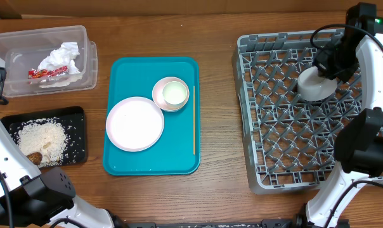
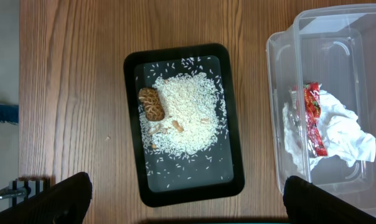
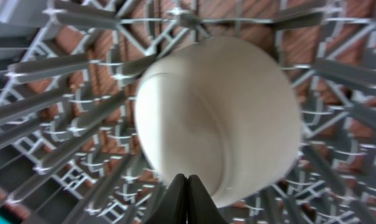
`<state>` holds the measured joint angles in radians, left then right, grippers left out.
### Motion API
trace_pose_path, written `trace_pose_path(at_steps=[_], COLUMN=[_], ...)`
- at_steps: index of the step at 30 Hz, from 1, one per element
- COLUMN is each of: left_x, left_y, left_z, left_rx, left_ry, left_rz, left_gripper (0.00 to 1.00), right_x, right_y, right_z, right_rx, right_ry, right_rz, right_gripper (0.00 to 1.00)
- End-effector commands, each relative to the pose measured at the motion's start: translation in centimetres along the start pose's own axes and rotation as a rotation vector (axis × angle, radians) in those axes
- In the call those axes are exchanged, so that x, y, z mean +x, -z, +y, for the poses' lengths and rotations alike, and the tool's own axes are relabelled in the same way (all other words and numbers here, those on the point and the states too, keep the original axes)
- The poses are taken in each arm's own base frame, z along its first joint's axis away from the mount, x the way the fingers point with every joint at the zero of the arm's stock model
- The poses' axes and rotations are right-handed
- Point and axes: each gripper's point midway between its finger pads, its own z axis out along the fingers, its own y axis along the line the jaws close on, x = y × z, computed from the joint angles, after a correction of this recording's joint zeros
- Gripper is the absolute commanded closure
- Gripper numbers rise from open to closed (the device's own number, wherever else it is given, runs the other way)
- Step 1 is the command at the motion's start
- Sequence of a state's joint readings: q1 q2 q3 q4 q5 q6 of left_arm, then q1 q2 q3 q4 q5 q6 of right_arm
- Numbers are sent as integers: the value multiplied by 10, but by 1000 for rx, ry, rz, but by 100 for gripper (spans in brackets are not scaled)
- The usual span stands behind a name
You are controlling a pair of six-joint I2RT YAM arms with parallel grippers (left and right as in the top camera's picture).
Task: Sort waste into correct bins and load items into the dishwasher
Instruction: 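Open the right gripper and withdraw from the bowl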
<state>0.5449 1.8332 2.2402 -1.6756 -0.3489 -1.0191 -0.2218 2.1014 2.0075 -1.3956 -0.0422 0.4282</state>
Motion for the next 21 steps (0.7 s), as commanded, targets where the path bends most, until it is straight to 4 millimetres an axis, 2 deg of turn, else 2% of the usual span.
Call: trace_pose_path(at_steps=[1, 6, 8, 12, 14, 17, 19, 21], left_x=[-2, -2, -2, -2, -2, -2, -2, -2], left_y=[-2, -2, -2, -2, -2, -2, -2, -2], left_z=[-1, -1, -1, -1, -1, -1, -1, -1], left_rx=[-11, -11, -11, -11, -11, -11, -11, -11], left_ry=[12, 12, 12, 12, 12, 12, 12, 12], left_rz=[-12, -12, -12, -12, -12, -12, -12, -12], left_gripper=[0, 0, 0, 0, 0, 0, 0, 0], right_x=[-3, 4, 2, 1, -2, -6, -6, -2], right_y=[1, -14, -12, -7, 5, 25, 42, 59], right_z=[-8, -19, -33, -42, -53, -56, -51, -31], right_rx=[43, 90, 152, 171, 203, 191, 162, 78], right_ry=[6, -1, -53, -71, -139, -174, -175, -115], right_rz=[-24, -2, -16, -10, -25, -43, -59, -62], right_gripper=[96, 96, 96, 96, 96, 96, 96, 96])
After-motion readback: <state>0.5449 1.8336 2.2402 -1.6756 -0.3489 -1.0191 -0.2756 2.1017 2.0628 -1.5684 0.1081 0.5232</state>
